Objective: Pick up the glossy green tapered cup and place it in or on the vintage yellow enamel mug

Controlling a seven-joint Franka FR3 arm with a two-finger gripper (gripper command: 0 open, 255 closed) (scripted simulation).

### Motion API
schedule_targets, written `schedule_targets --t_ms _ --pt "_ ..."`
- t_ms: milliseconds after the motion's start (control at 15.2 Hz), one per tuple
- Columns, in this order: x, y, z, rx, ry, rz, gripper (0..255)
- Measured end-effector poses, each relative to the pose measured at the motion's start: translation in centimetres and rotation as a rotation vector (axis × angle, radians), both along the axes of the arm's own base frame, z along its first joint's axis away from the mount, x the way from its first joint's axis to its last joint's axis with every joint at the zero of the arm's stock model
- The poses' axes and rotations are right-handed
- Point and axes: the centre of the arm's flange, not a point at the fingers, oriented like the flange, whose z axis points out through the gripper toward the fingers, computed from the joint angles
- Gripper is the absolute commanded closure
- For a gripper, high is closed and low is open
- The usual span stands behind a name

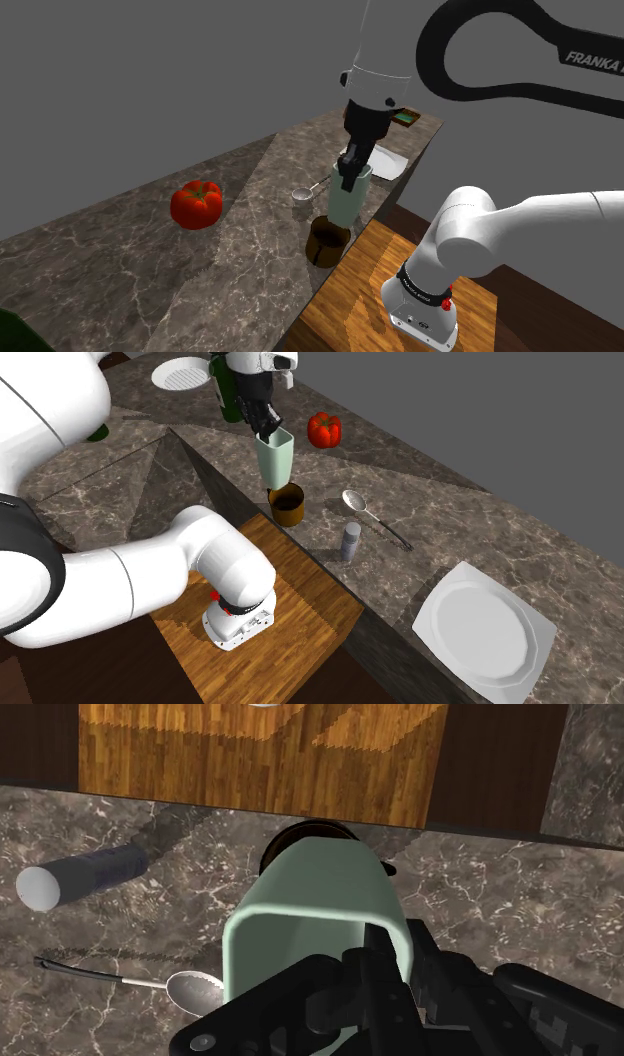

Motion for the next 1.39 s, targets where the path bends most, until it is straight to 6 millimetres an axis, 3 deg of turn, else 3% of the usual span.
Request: schedule_targets --t_ms 660,1122,1188,1386 --pt "0.0 -0.2 -5.4 0.0 0.0 0.0 255" --pt "0.0 -0.1 -6.1 0.0 0.0 0.0 255" --pt "0.0 -0.1 -6.1 0.0 0.0 0.0 0" --pt "0.0 -0.1 -6.1 0.0 -0.001 0.0 0"
